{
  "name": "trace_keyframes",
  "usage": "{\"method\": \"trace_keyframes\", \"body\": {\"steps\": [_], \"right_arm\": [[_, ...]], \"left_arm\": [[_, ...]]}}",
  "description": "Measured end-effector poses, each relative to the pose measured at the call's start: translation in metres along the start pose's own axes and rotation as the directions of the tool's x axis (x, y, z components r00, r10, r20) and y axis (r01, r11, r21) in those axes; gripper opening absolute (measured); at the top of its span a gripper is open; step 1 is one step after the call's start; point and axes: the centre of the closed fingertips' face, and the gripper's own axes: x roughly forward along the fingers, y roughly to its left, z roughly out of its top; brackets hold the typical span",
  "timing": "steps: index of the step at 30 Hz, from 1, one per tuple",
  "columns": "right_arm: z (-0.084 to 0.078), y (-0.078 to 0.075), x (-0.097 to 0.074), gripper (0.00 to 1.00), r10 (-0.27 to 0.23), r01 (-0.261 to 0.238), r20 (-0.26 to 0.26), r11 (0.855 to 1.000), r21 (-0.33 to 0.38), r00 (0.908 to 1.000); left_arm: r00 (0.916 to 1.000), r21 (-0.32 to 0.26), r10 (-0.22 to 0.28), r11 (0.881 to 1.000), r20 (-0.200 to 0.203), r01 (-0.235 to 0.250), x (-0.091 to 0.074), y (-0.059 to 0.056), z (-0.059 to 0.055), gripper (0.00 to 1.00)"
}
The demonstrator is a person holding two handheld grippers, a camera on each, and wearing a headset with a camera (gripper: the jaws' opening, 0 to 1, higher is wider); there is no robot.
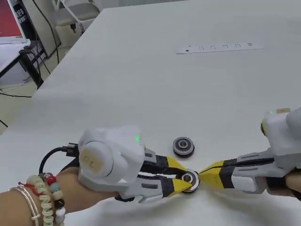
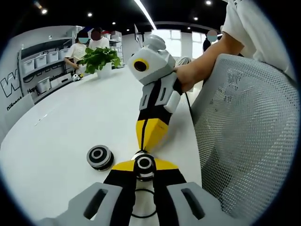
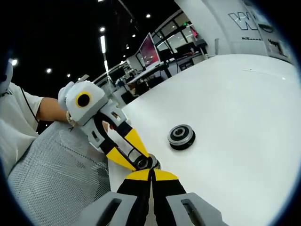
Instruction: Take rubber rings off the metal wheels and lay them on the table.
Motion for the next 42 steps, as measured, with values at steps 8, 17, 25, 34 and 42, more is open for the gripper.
{"method": "trace_keyframes", "body": {"steps": [8,17,25,34,42], "right_arm": [[0.001,0.009,0.000,0.00,0.021,-0.021,0.006,1.000,0.013,0.9998],[0.011,0.027,0.006,0.00,0.085,-0.084,0.031,0.996,-0.029,0.9959],[0.004,0.015,0.008,0.00,0.033,-0.033,-0.003,0.998,-0.053,0.9995],[0.004,0.013,0.007,0.00,0.024,-0.024,-0.007,0.998,-0.059,0.9997],[0.006,0.011,0.007,0.00,0.018,-0.018,-0.010,0.998,-0.064,0.9998]], "left_arm": [[1.0000,0.007,-0.002,1.000,0.005,0.002,0.000,0.000,0.000,0.07],[1.0000,0.001,0.002,1.000,0.006,-0.002,0.002,-0.001,0.002,0.07],[0.9999,-0.010,0.003,1.000,0.011,-0.003,0.002,-0.001,0.003,0.07],[0.9996,-0.044,-0.023,0.999,-0.018,0.022,0.003,0.001,0.003,0.08],[0.9976,-0.036,-0.069,0.997,0.005,0.069,-0.011,-0.007,0.010,0.21]]}}
